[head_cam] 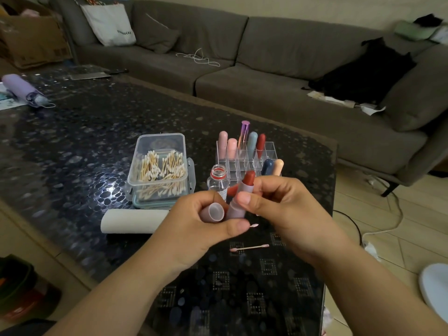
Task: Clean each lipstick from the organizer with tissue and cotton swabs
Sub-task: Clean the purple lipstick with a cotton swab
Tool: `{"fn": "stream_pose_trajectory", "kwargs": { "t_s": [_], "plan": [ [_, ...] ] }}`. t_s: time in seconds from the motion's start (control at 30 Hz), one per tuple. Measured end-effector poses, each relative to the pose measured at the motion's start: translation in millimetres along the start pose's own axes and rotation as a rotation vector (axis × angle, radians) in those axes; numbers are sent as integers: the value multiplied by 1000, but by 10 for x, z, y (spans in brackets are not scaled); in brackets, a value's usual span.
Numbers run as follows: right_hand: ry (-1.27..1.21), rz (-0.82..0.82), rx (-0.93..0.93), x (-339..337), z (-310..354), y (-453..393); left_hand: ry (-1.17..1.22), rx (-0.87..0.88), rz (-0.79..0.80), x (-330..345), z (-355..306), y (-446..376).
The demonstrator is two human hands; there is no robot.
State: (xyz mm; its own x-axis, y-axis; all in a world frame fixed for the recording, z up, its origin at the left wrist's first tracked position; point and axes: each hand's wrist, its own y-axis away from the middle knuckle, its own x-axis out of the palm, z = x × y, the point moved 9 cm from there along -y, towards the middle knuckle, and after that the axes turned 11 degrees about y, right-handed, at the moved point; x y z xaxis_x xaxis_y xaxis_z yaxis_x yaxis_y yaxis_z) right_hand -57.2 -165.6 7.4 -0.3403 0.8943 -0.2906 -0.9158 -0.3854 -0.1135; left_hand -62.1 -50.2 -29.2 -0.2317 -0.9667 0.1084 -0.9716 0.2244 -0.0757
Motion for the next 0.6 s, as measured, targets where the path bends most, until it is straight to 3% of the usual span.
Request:
{"fn": "stream_pose_trajectory", "kwargs": {
  "t_s": [0.13,0.37,0.5,0.6],
  "plan": [
    [-86,119,-5,69,30,-10,87,-21,332,258,-56,80],
    [4,14,4,-53,1,0,37,-40,52,54,64,-11],
    [22,23,-7,-42,3,-4,-14,4,83,79,15,-14],
    [-34,53,-21,-25,32,8,35,-4,217,179,-35,15]
  ]
}}
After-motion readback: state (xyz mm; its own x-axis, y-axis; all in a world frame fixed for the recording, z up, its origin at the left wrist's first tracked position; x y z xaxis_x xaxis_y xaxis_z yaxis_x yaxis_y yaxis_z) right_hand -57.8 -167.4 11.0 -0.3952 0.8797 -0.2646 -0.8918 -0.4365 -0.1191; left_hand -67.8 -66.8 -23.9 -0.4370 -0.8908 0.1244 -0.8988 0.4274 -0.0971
